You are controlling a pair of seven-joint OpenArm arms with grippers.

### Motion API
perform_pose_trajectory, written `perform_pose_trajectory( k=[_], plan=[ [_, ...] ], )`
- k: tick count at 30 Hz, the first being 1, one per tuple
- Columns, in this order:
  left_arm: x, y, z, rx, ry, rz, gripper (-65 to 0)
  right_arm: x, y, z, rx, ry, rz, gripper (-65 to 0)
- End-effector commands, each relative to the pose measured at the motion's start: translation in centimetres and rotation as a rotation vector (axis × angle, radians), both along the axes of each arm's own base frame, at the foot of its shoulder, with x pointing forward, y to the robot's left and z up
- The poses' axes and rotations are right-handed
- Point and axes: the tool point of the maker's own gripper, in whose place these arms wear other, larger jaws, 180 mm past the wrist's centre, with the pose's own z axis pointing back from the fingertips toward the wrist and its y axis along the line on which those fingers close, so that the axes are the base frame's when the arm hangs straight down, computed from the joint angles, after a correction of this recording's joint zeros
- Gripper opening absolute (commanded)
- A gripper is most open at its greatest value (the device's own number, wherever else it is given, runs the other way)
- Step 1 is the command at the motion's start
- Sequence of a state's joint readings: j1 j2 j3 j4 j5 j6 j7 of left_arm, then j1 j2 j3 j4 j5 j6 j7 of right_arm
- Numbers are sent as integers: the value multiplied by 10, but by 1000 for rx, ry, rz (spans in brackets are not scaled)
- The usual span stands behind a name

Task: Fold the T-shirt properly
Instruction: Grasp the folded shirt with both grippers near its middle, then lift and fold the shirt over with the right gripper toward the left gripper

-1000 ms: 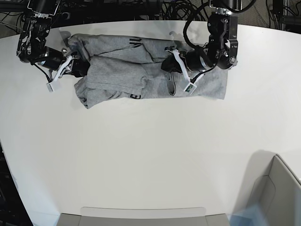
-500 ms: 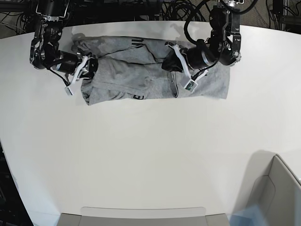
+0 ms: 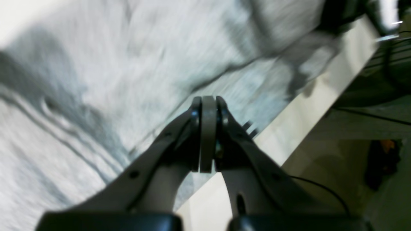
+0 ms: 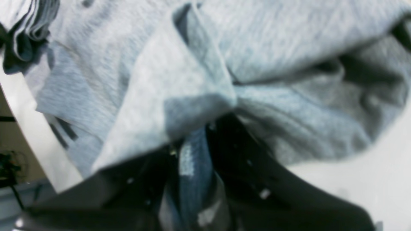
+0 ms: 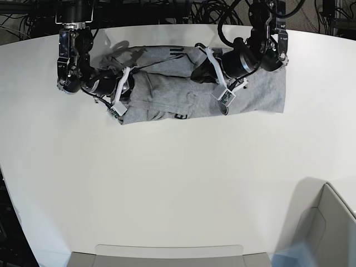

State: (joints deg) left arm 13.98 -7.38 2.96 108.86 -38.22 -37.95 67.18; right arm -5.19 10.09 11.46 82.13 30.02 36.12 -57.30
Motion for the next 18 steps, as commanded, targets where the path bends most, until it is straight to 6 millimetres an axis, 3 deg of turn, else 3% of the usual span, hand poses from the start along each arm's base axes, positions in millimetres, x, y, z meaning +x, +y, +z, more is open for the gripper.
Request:
perform_pose_trajectory(
  k=[1, 7, 10, 14, 18],
  plan=[
    [3, 0, 11, -15, -42, -1, -650, -1, -50, -13, -187, 55, -49, -650],
    [5, 1, 18, -13, -64, 3, -650, 38, -137, 22, -302, -43, -216, -650],
    [4, 18, 13, 5, -50, 54, -650, 50, -173, 39, -400, -83, -256, -650],
    [3, 38, 8, 25, -35, 114, -650, 60, -197, 57, -544, -135, -254, -650],
    [-4, 64, 1, 57, -5, 192, -650, 71, -195, 90, -638, -245, -230, -650]
  ],
)
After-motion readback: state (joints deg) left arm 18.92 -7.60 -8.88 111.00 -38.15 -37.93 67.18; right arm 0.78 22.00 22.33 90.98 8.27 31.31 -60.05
